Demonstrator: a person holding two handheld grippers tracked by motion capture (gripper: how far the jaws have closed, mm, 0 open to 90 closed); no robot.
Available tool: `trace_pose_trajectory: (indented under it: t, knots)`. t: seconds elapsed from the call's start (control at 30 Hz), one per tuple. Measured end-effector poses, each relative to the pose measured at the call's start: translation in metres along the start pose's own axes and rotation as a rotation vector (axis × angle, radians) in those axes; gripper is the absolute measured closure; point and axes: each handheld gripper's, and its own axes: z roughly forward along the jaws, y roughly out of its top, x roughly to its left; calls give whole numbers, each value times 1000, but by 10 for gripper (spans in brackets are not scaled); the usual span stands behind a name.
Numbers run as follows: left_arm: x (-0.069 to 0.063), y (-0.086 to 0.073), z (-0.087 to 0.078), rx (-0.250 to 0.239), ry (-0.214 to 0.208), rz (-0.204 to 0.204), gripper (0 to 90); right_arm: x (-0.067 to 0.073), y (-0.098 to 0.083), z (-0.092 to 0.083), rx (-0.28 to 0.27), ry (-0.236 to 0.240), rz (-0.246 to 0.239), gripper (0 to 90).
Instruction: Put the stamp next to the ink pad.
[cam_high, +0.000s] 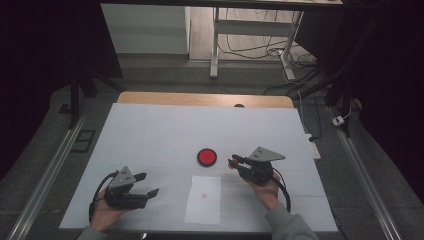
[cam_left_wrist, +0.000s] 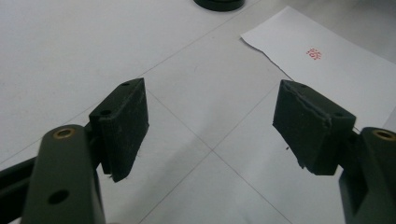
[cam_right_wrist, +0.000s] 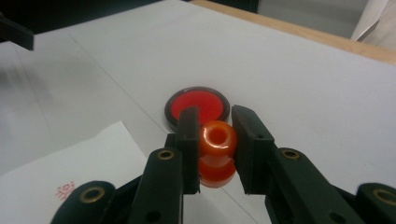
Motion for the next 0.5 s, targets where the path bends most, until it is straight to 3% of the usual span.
trace_pose_trajectory:
  t: [0.5]
  knots:
    - [1, 0, 1, 9, -3, -3, 266, -6, -11, 36, 104, -25, -1, 718]
